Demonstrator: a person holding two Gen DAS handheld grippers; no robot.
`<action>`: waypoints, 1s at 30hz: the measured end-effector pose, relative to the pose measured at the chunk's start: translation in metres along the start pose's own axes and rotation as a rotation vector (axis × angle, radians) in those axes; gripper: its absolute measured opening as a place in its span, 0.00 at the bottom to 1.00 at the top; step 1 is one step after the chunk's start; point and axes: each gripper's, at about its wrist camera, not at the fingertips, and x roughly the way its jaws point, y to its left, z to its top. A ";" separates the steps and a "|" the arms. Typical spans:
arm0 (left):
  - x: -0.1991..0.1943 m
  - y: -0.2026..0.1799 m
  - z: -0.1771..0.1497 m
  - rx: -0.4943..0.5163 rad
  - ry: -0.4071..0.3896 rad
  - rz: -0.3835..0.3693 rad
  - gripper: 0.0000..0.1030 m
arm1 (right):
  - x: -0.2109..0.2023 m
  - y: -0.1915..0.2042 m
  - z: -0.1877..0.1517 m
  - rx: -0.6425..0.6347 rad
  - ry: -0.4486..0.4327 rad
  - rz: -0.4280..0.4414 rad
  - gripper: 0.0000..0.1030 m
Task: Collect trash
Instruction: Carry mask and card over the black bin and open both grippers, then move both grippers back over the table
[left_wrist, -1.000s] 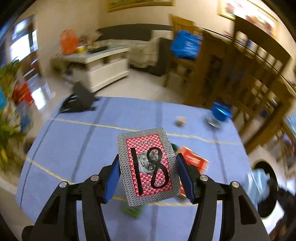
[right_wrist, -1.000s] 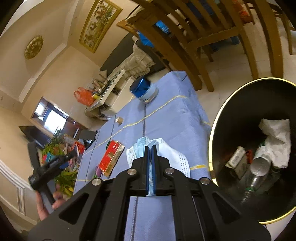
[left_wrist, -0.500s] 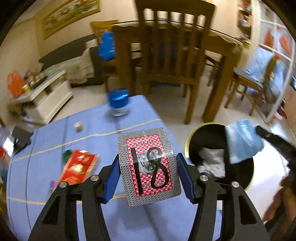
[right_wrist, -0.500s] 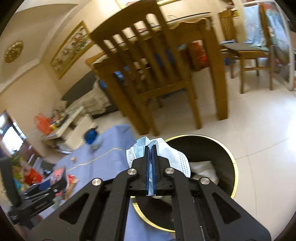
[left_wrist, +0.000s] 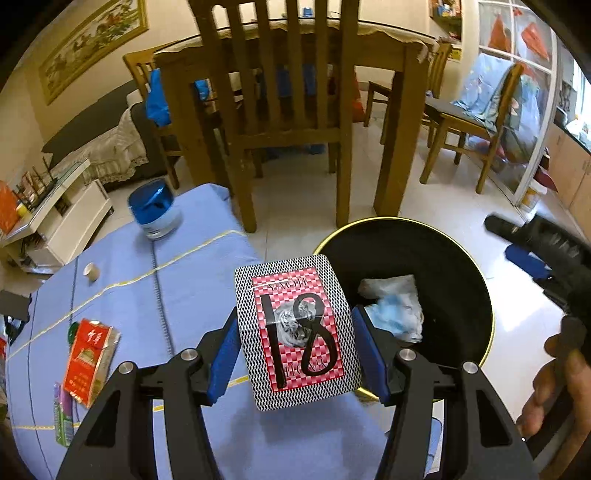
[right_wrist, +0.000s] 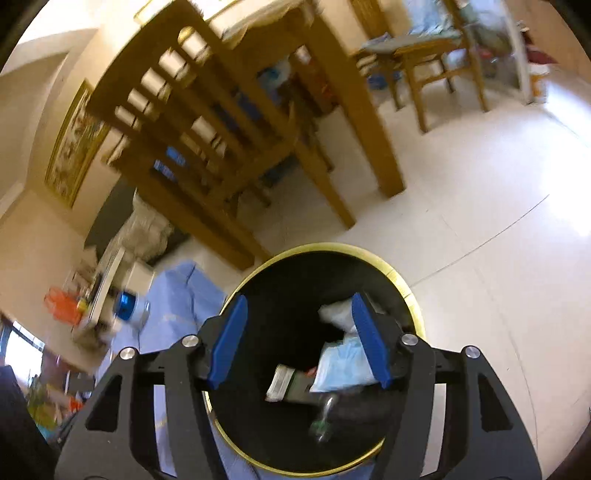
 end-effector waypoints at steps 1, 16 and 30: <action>0.003 -0.005 0.001 0.013 0.002 -0.003 0.55 | -0.006 -0.001 0.001 0.007 -0.026 -0.005 0.66; 0.023 -0.044 0.020 0.117 -0.003 -0.038 0.56 | -0.027 -0.019 0.009 0.060 -0.123 -0.036 0.82; 0.016 -0.042 0.016 0.128 0.000 -0.094 0.74 | -0.025 -0.014 0.007 0.033 -0.126 -0.087 0.85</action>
